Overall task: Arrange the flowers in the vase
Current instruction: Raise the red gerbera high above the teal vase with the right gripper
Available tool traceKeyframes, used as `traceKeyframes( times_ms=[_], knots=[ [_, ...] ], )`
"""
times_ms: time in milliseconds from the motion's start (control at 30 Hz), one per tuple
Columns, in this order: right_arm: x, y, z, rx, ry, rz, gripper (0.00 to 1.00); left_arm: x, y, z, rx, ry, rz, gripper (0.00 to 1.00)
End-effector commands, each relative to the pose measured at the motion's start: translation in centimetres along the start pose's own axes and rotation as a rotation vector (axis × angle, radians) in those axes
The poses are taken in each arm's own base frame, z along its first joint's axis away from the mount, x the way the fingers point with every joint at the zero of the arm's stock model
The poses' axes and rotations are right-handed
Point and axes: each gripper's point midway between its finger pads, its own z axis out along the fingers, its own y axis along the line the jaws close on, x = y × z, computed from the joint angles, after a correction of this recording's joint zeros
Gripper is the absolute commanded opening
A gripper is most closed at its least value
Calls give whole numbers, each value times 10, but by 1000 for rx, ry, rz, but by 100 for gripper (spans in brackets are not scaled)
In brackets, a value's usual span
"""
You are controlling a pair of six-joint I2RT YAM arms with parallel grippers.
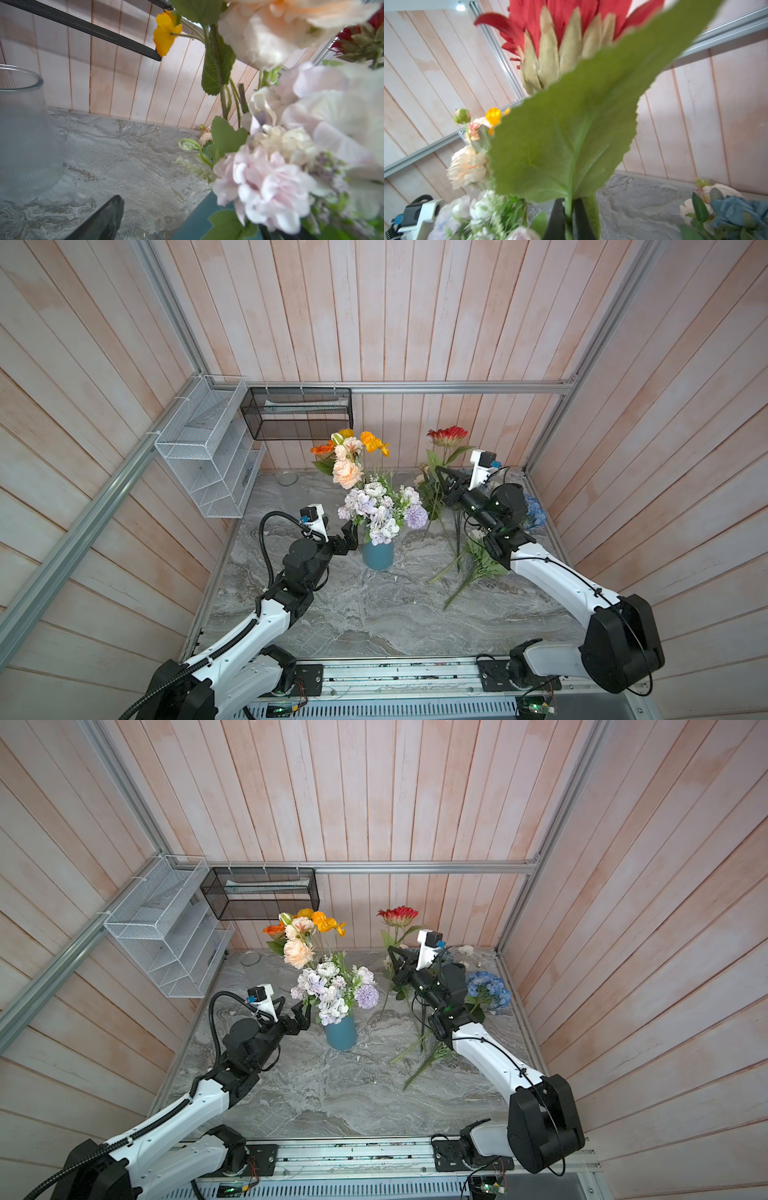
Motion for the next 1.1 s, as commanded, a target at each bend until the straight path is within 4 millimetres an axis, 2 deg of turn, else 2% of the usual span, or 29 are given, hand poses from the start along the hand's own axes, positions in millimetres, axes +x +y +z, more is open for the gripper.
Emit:
traceKeyframes(
  times_ms=[0, 167, 367, 533, 733, 967, 1067],
  knots=[
    [-15, -2, 6, -12, -70, -7, 0, -27, -13, -2, 44, -66, -22, 100],
    [-21, -5, 20, -64, -138, 18, 0, -30, -14, 1, 44, -62, -6, 100],
    [-27, 3, 34, -190, -197, 101, 0, -27, -8, 6, 23, -47, -2, 100],
    [-25, 13, 23, -237, -218, 177, 0, -24, -4, 7, 16, -38, -3, 100],
    [-34, 29, 8, -260, -307, 211, 0, -20, 2, 6, -2, -31, -9, 100],
    [-32, 46, 17, -317, -322, 212, 0, -12, 14, 1, -44, -11, -26, 100],
    [-30, 55, 18, -327, -346, 162, 0, -11, 17, -4, -56, -9, -29, 100]
  ],
)
